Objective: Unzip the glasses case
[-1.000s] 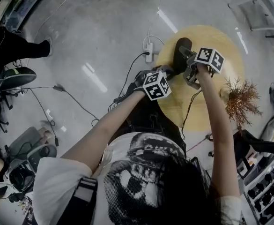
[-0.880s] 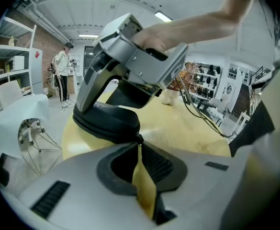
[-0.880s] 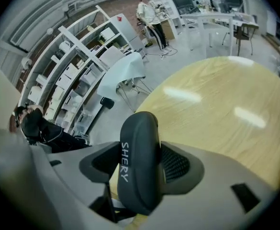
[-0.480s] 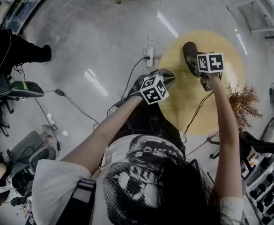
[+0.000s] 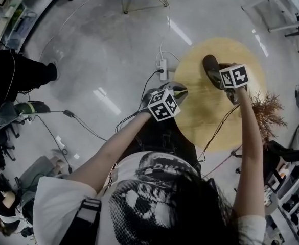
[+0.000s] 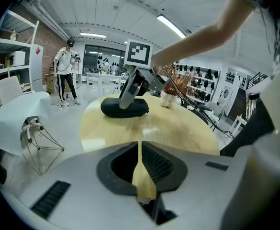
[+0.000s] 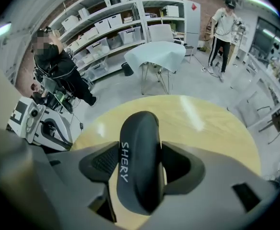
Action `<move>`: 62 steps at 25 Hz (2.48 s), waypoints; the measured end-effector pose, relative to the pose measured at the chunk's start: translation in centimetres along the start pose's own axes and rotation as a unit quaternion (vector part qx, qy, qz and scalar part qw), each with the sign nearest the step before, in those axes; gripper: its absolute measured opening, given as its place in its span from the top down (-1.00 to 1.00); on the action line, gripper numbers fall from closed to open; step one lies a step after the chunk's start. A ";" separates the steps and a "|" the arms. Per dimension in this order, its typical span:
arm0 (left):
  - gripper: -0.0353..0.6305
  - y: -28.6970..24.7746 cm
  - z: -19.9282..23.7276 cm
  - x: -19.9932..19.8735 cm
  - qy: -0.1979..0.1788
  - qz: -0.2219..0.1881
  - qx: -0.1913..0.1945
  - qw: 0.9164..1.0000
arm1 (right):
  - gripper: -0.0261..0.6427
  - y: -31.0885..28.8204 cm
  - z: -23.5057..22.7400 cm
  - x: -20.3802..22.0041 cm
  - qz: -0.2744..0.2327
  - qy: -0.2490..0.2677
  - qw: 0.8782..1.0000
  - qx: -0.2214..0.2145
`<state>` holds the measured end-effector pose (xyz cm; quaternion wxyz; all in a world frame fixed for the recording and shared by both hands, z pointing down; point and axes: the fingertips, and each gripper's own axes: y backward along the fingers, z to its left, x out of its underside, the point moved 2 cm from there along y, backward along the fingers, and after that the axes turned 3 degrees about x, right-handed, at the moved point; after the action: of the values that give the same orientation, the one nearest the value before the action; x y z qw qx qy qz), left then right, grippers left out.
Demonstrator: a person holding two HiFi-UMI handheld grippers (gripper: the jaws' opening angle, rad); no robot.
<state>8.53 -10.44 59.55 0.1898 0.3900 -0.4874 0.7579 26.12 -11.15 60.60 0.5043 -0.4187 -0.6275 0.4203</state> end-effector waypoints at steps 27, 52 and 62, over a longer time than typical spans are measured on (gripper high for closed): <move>0.85 3.1 -4.6 -4.2 -0.016 -0.050 0.016 0.999 | 0.35 15.2 12.7 14.8 -0.358 -0.246 0.896 0.095; 0.85 9.2 -26.2 -3.9 -0.100 -0.103 0.078 0.987 | 0.94 23.0 27.4 26.9 -0.511 -0.241 0.807 0.171; 0.85 9.6 -30.4 -4.1 -0.128 -0.114 0.109 0.979 | 0.94 23.6 29.2 29.4 -0.516 -0.236 0.801 0.193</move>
<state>-7.66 12.51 43.94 0.1676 0.5550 -0.3745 0.7236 -4.43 20.72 42.39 0.5528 0.1849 -0.7565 0.2964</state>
